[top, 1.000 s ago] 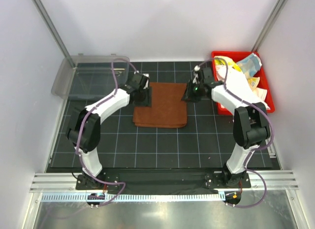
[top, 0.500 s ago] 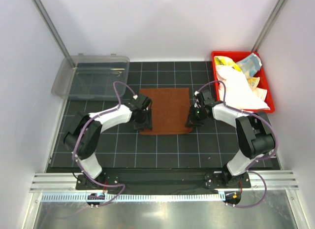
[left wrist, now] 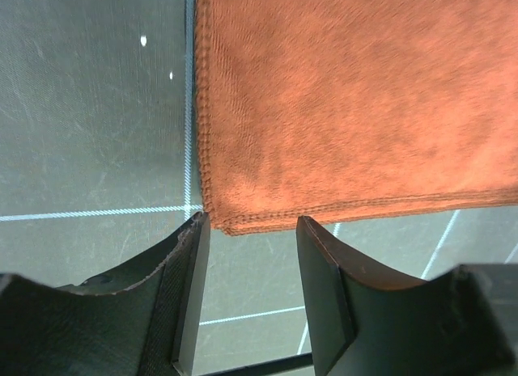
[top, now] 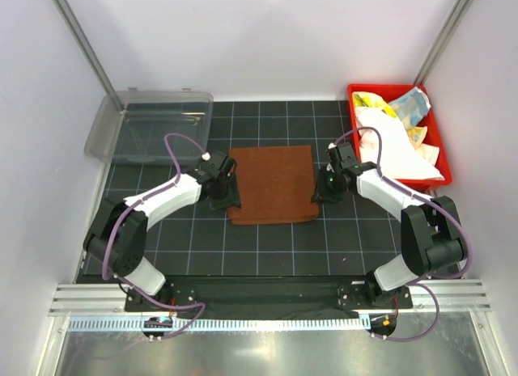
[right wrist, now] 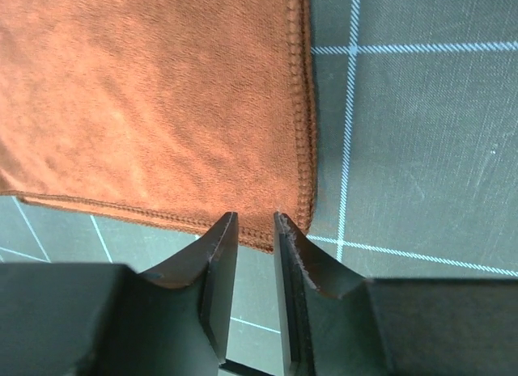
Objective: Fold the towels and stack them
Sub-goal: Fold the towel
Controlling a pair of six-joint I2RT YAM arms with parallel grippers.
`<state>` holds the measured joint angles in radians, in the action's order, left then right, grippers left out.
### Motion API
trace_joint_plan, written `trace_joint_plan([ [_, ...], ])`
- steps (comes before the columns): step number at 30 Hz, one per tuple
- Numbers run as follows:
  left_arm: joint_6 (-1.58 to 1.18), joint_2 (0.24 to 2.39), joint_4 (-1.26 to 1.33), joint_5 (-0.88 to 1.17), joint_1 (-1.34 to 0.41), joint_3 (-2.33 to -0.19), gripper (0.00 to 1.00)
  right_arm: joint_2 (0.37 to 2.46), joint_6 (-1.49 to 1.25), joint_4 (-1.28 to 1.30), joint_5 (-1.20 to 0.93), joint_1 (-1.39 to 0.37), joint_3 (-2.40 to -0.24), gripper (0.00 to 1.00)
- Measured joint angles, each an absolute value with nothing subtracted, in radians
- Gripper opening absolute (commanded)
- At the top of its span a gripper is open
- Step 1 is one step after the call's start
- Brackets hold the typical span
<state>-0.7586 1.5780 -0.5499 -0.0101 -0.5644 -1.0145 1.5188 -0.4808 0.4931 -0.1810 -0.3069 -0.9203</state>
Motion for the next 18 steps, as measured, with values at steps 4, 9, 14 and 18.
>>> trace_joint_plan([
  [4, -0.776, 1.591, -0.527, -0.006, -0.567, -0.960, 0.50, 1.519, -0.498, 0.493, -0.173, -0.322, -0.898, 0.30],
  [9, -0.788, 1.614, -0.517, -0.007, -0.567, -0.912, 0.49, 1.519, -0.515, 0.473, -0.168, -0.346, -0.810, 0.25],
  [14, -0.802, 1.612, -0.506, -0.019, -0.567, -0.910, 0.49, 1.503, -0.529, 0.457, -0.162, -0.349, -0.757, 0.22],
  [18, -0.805, 1.612, -0.506, -0.032, -0.567, -0.910, 0.49, 1.494, -0.530, 0.444, -0.155, -0.350, -0.747, 0.20],
])
